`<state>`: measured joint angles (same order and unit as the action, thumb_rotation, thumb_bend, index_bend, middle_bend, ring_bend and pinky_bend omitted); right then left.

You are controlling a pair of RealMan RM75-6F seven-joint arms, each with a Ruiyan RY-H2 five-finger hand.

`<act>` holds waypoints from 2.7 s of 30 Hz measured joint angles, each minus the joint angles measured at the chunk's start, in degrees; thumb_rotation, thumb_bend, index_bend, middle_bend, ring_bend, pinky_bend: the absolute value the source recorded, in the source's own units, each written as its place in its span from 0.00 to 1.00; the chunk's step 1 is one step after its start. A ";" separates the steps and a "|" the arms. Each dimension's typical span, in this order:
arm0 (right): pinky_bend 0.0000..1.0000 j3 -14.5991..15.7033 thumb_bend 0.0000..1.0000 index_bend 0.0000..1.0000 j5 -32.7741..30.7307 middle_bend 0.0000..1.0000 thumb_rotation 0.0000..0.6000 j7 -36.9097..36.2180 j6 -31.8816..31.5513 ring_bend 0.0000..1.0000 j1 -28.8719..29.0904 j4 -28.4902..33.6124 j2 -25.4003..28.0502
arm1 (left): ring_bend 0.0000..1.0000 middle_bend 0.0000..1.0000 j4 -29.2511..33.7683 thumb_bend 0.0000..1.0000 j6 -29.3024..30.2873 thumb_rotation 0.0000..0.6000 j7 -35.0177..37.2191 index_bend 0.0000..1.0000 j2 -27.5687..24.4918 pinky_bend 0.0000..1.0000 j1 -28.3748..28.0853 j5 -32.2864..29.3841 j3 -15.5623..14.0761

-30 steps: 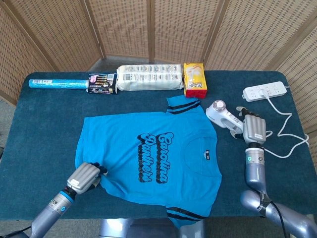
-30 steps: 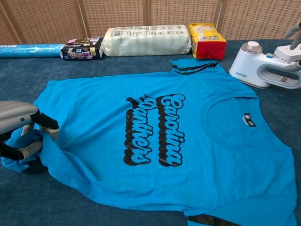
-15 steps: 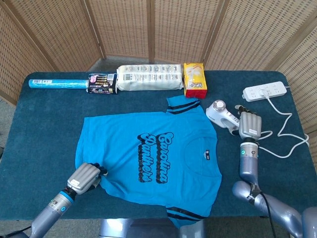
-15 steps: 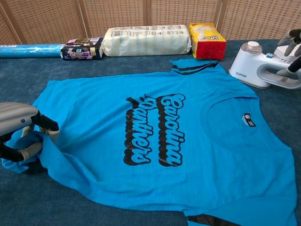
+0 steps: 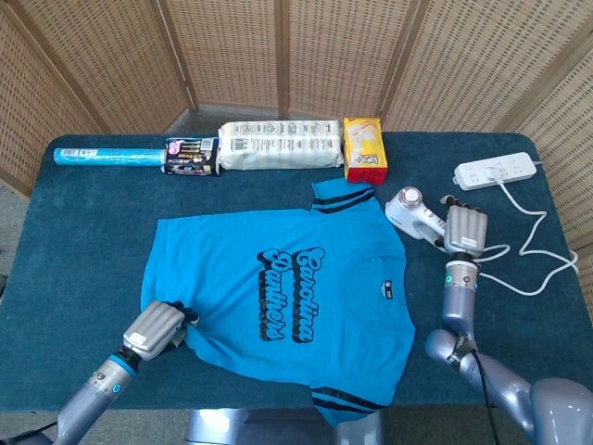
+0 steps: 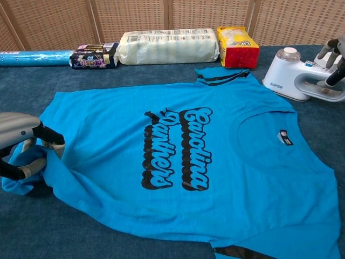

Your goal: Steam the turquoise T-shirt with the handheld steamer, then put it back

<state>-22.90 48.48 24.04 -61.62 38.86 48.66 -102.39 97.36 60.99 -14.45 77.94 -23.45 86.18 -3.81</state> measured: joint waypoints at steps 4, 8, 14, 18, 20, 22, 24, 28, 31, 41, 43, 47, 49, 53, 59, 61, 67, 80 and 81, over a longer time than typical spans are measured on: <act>0.38 0.01 0.35 0.31 0.33 0.41 1.00 -0.81 0.57 0.41 0.52 -4.05 -1.80 | 0.45 0.55 0.03 0.55 -0.05 1.00 -0.05 0.56 0.03 0.56 -0.03 -0.19 -0.07; 0.38 -0.17 0.38 0.32 0.52 0.42 1.00 -1.44 0.93 0.42 0.92 -7.77 -3.44 | 0.45 0.55 0.05 0.55 -0.03 1.00 -0.01 0.56 0.27 0.56 -0.03 -0.26 -0.15; 0.38 -0.81 0.39 0.32 0.54 0.43 1.00 -1.94 1.50 0.42 1.45 -12.65 -5.50 | 0.45 0.55 -0.10 0.54 0.04 1.00 0.01 0.56 0.67 0.56 0.03 -0.43 -0.28; 0.38 -1.25 0.39 0.32 0.73 0.44 1.00 -2.39 2.40 0.43 2.05 -15.06 -6.67 | 0.45 0.55 0.16 0.55 0.37 1.00 -0.17 0.56 0.52 0.56 0.08 -0.42 -0.27; 0.39 -1.39 0.39 0.34 0.90 0.45 1.00 -2.52 2.94 0.44 2.46 -15.89 -7.14 | 0.45 0.55 0.30 0.55 0.41 1.00 -0.25 0.56 0.44 0.56 0.12 -0.49 -0.32; 0.40 -1.53 0.39 0.36 1.13 0.47 1.00 -2.50 3.52 0.45 3.07 -16.81 -7.67 | 0.45 0.55 0.45 0.55 0.45 1.00 -0.37 0.56 0.34 0.56 0.22 -0.68 -0.42; 0.41 -1.70 0.39 0.39 1.34 0.49 1.00 -2.42 4.03 0.47 3.75 -17.76 -8.19 | 0.45 0.55 0.57 0.55 0.55 1.00 -0.47 0.56 0.23 0.56 0.33 -0.82 -0.49; 0.46 -2.30 0.39 0.52 1.53 0.55 1.00 -2.22 4.84 0.53 5.16 -19.62 -9.13 | 0.45 0.55 0.69 0.54 0.77 1.00 -0.54 0.56 -0.02 0.56 0.53 -1.03 -0.61; 0.54 -2.63 0.39 0.62 1.83 0.62 1.00 -2.01 5.21 0.59 6.18 -21.21 -9.71 | 0.45 0.55 0.70 0.55 0.94 1.00 -0.42 0.56 -0.24 0.56 0.70 -1.20 -0.69; 0.76 -3.71 0.35 0.76 2.44 0.76 1.00 -4.07 7.64 0.79 7.69 -24.42 -10.90 | 0.45 0.55 0.34 0.55 0.99 1.00 0.04 0.56 -0.19 0.56 0.97 -1.53 -0.92; 0.78 -3.85 0.35 0.76 2.65 0.77 1.00 -5.28 8.04 0.81 7.77 -24.47 -10.89 | 0.45 0.55 0.31 0.55 0.94 1.00 0.01 0.56 -0.18 0.56 0.96 -1.63 -0.90; 0.81 -4.31 0.35 0.76 2.99 0.78 1.00 -8.11 8.58 0.84 7.83 -24.44 -10.76 | 0.45 0.55 0.31 0.55 1.00 1.00 0.02 0.56 -0.13 0.56 1.00 -1.68 -0.90; 0.81 -4.58 0.35 0.76 3.16 0.79 1.00 -9.81 8.75 0.84 7.74 -24.29 -10.64 | 0.45 0.55 0.24 0.55 1.05 1.00 0.07 0.56 -0.11 0.56 1.06 -1.71 -0.92; 0.81 -4.88 0.35 0.76 3.78 0.79 1.00 -13.08 8.71 0.84 7.28 -23.64 -10.15 | 0.45 0.55 0.03 0.55 1.13 1.00 0.19 0.56 -0.10 0.56 1.13 -1.79 -0.90; 0.81 -4.64 0.35 0.76 5.54 0.79 1.00 -16.77 7.16 0.84 5.94 -21.02 -8.52 | 0.45 0.55 -0.09 0.55 1.28 1.00 0.35 0.56 -0.02 0.56 1.10 -1.60 -0.82; 0.81 -4.65 0.35 0.76 5.86 0.79 1.00 -17.45 6.57 0.84 5.46 -19.67 -7.80 | 0.45 0.55 -0.14 0.54 1.25 1.00 0.35 0.56 0.02 0.56 1.05 -1.55 -0.79; 0.81 -5.15 0.35 0.76 6.00 0.79 1.00 -18.47 5.04 0.84 3.94 -14.28 -5.45 | 0.45 0.55 -0.06 0.55 1.27 1.00 0.23 0.56 0.00 0.56 0.89 -1.30 -0.68; 0.81 -8.37 0.35 0.76 0.76 0.79 1.00 -17.34 4.17 0.84 -0.07 2.32 1.09 | 0.45 0.55 0.23 0.54 1.39 1.00 -0.08 0.56 -0.45 0.56 0.83 -1.27 -0.65; 0.81 -8.54 0.35 0.76 0.42 0.79 1.00 -17.26 4.07 0.84 -0.38 3.51 1.59 | 0.45 0.55 0.23 0.54 1.35 1.00 -0.12 0.56 -0.46 0.56 0.81 -1.26 -0.65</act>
<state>-31.43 48.91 6.77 -57.55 38.47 52.17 -100.80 97.59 62.34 -14.58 77.47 -22.65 84.91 -4.45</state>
